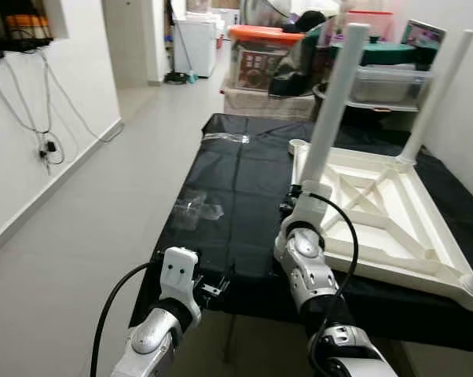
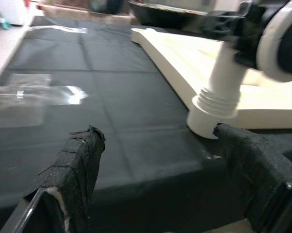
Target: Building children table
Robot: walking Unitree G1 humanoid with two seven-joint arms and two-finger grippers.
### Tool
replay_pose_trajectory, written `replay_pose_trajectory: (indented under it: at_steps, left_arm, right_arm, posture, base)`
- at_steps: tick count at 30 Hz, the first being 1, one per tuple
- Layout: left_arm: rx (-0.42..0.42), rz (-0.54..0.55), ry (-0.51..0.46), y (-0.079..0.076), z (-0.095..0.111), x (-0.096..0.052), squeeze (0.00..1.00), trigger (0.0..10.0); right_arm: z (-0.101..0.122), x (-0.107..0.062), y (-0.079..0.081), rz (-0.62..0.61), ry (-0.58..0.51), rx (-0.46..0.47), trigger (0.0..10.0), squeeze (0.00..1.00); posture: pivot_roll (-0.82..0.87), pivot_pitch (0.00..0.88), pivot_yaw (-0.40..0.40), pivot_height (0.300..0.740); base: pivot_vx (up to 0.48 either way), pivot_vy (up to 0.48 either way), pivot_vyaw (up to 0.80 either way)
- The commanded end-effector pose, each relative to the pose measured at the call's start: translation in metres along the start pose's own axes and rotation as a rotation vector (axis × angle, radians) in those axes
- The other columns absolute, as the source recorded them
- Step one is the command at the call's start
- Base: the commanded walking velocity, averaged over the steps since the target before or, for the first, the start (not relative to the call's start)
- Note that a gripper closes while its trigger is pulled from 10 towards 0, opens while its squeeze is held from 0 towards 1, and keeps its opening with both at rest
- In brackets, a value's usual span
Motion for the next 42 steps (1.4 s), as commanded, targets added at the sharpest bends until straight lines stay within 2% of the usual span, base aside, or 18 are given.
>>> replay_pose_trajectory:
  at_steps: [1, 2, 3, 4, 5, 6, 11, 18, 26, 27, 29, 30, 33, 35, 38, 40, 41, 42]
  left_arm:
    - [0.006, -0.007, 0.008, -0.001, -0.004, 0.002, 0.00, 10.0]
    - [0.006, -0.007, 0.008, -0.001, -0.004, 0.002, 0.00, 10.0]
    - [0.004, -0.007, 0.007, -0.001, -0.004, 0.002, 0.00, 10.0]
    - [0.004, -0.007, 0.007, -0.001, -0.004, 0.002, 0.00, 10.0]
    - [0.003, -0.007, 0.007, -0.002, -0.004, 0.003, 0.00, 10.0]
    - [0.003, -0.007, 0.007, -0.002, -0.004, 0.003, 0.00, 10.0]
    - [0.001, -0.010, 0.004, -0.002, -0.004, 0.005, 0.00, 10.0]
    - [0.006, -0.018, 0.000, -0.004, -0.005, 0.006, 0.00, 10.0]
    - [0.012, -0.016, -0.001, -0.006, -0.005, 0.006, 0.00, 10.0]
    - [0.013, -0.014, -0.002, -0.006, -0.005, 0.006, 0.00, 10.0]
    - [0.013, -0.014, -0.002, -0.006, -0.005, 0.005, 0.00, 10.0]
    - [0.012, -0.014, -0.003, -0.006, -0.005, 0.005, 0.00, 10.0]
    - [0.012, -0.013, -0.004, -0.005, -0.005, 0.005, 0.00, 10.0]
    - [0.009, -0.012, -0.004, -0.005, -0.005, 0.005, 0.00, 10.0]
    - [0.009, -0.011, -0.005, -0.005, -0.005, 0.005, 0.00, 10.0]
    - [0.005, -0.014, -0.004, -0.005, -0.006, 0.005, 0.00, 10.0]
    - [0.005, -0.014, -0.004, -0.005, -0.006, 0.005, 0.00, 10.0]
    - [0.004, -0.015, -0.004, -0.005, -0.006, 0.005, 0.00, 10.0]
  right_arm:
    - [-0.002, -0.008, 0.031, 0.145, -0.029, 0.031, 10.0, 1.00]
    - [-0.002, -0.008, 0.031, 0.145, -0.029, 0.031, 10.0, 1.00]
    - [0.002, -0.008, 0.034, 0.195, -0.047, 0.025, 10.0, 0.68]
    - [0.002, -0.008, 0.034, 0.195, -0.047, 0.025, 10.0, 0.68]
    - [0.004, -0.008, 0.038, 0.277, -0.036, 0.057, 10.0, 0.00]
    - [0.004, -0.008, 0.038, 0.277, -0.036, 0.057, 10.0, 0.00]
    - [0.003, -0.011, 0.050, 0.716, 0.125, 0.055, 10.0, 0.00]
    - [0.003, -0.041, 0.067, 1.231, 0.311, -0.127, 10.0, 0.00]
    - [0.008, -0.058, 0.090, 1.445, 0.374, -0.119, 10.0, 0.00]
    - [0.005, -0.063, 0.097, 1.477, 0.389, -0.126, 3.2, 0.00]
    - [0.003, -0.063, 0.099, 1.477, 0.395, -0.135, 3.2, 0.00]
    - [-0.001, -0.059, 0.101, 1.424, 0.373, -0.158, 0.0, 0.00]
    - [-0.003, -0.054, 0.102, 1.365, 0.345, -0.179, 0.0, 0.00]
    - [-0.008, -0.032, 0.090, 1.127, 0.293, -0.182, 0.0, 0.00]
    - [-0.010, -0.024, 0.083, 1.040, 0.278, -0.181, 0.0, 0.00]
    - [0.000, 0.016, 0.027, 0.515, 0.182, -0.147, 0.0, 0.00]
    - [0.000, 0.016, 0.027, 0.515, 0.182, -0.147, 0.0, 0.00]
    - [0.005, 0.025, -0.001, 0.303, 0.145, -0.127, 0.0, 0.00]
  posture:
    - [0.13, 0.000, -0.046, 0.740]
    - [0.13, 0.000, -0.046, 0.740]
    - [0.13, 0.000, -0.046, 0.740]
    - [0.13, 0.000, -0.046, 0.740]
    - [0.13, 0.000, -0.049, 0.740]
    - [0.13, 0.000, -0.049, 0.740]
    - [0.13, 0.000, -0.051, 0.740]
    - [0.15, 0.000, -0.072, 0.740]
    - [0.18, 0.000, -0.090, 0.740]
    - [0.18, 0.000, -0.089, 0.740]
    - [0.18, 0.000, -0.089, 0.740]
    - [0.18, 0.000, -0.092, 0.740]
    - [0.18, 0.000, -0.092, 0.740]
    - [0.18, 0.000, -0.089, 0.740]
    - [0.18, 0.000, -0.089, 0.740]
    - [0.16, 0.000, -0.074, 0.740]
    - [0.16, 0.000, -0.074, 0.740]
    - [0.16, 0.000, -0.074, 0.740]
  base:
    - [0.000, 0.000, 0.00]
    - [0.000, 0.000, 0.00]
    - [0.000, 0.000, 0.00]
    - [0.000, 0.000, 0.00]
    - [0.000, 0.000, 0.00]
    - [0.000, 0.000, 0.00]
    - [0.000, 0.000, 0.00]
    - [0.000, 0.000, 0.00]
    - [0.000, 0.000, 0.00]
    - [0.000, 0.000, 0.00]
    - [0.000, 0.000, 0.00]
    - [0.000, 0.000, 0.00]
    - [0.000, 0.000, 0.00]
    - [0.000, 0.000, 0.00]
    - [0.000, 0.000, 0.00]
    - [0.000, 0.000, 0.00]
    - [0.000, 0.000, 0.00]
    - [0.000, 0.000, 0.00]
Point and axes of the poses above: a point about 5 cm out from each wrist's last joint towards the gripper, its own x axis pointing out of the wrist towards the gripper, its own z axis along the axis of the wrist's last joint, y = z × x, the point moved 5 cm from there along x, pointing out of the wrist towards the gripper, and after that the axes turned 5 degrees about x, right-handed, at the moved point
